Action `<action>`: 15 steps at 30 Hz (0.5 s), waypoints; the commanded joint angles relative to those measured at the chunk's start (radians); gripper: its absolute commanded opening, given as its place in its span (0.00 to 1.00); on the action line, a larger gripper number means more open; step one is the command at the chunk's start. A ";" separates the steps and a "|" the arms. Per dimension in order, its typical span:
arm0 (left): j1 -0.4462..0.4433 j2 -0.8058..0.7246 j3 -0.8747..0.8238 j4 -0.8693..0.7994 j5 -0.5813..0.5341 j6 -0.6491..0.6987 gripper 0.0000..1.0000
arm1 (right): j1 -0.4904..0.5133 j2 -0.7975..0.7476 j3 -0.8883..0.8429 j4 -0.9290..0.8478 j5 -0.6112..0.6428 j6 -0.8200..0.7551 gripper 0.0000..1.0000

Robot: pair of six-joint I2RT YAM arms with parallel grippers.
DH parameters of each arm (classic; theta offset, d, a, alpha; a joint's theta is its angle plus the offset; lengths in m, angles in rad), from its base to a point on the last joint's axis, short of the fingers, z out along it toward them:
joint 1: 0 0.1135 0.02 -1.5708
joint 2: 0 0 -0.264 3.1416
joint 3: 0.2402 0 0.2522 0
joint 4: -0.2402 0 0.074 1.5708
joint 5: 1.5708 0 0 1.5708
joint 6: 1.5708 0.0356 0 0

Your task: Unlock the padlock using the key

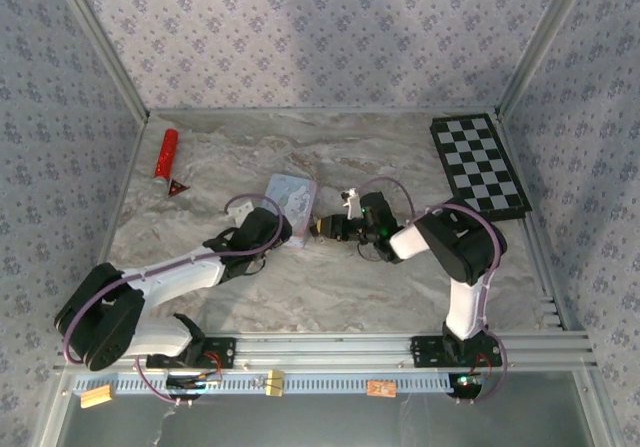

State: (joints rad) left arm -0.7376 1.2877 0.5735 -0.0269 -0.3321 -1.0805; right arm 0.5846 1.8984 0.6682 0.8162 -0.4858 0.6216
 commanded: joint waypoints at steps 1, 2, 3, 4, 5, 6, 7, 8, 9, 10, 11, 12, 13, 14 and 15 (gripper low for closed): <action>0.015 0.004 0.015 -0.047 0.003 0.026 0.81 | 0.013 0.035 0.025 -0.074 -0.063 -0.060 0.36; 0.016 0.007 0.015 -0.047 0.005 0.027 0.81 | 0.015 0.041 0.031 -0.082 -0.063 -0.065 0.36; 0.018 0.007 0.016 -0.047 0.006 0.028 0.81 | 0.017 0.046 0.035 -0.086 -0.070 -0.069 0.36; 0.021 0.006 0.016 -0.047 0.011 0.029 0.81 | 0.019 0.052 0.039 -0.087 -0.075 -0.071 0.36; 0.023 0.007 0.016 -0.047 0.013 0.031 0.81 | 0.021 0.057 0.039 -0.082 -0.081 -0.072 0.37; 0.026 0.008 0.016 -0.045 0.016 0.033 0.80 | 0.023 0.060 0.041 -0.082 -0.086 -0.075 0.37; 0.031 0.009 0.016 -0.044 0.020 0.034 0.80 | 0.026 0.066 0.046 -0.090 -0.090 -0.081 0.37; 0.034 0.010 0.017 -0.040 0.023 0.037 0.80 | 0.028 0.070 0.053 -0.099 -0.092 -0.088 0.37; 0.037 0.012 0.016 -0.039 0.028 0.040 0.80 | 0.033 0.073 0.058 -0.109 -0.088 -0.093 0.37; 0.041 0.016 0.019 -0.038 0.034 0.043 0.80 | 0.037 0.076 0.063 -0.120 -0.082 -0.099 0.38; 0.044 0.018 0.021 -0.037 0.038 0.045 0.80 | 0.041 0.075 0.068 -0.135 -0.069 -0.106 0.38; 0.048 0.019 0.022 -0.039 0.042 0.047 0.80 | 0.045 0.070 0.068 -0.146 -0.054 -0.115 0.39; 0.049 0.019 0.022 -0.038 0.044 0.048 0.80 | 0.048 0.067 0.070 -0.162 -0.035 -0.128 0.39; 0.050 0.017 0.022 -0.039 0.045 0.049 0.80 | 0.050 0.068 0.075 -0.178 -0.027 -0.135 0.39; 0.050 0.014 0.022 -0.040 0.044 0.050 0.80 | 0.050 0.072 0.080 -0.182 -0.028 -0.136 0.36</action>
State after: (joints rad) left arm -0.6983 1.2922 0.5808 -0.0261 -0.2874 -1.0550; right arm 0.6064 1.9308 0.7361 0.7567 -0.5232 0.5240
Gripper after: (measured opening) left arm 0.797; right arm 0.373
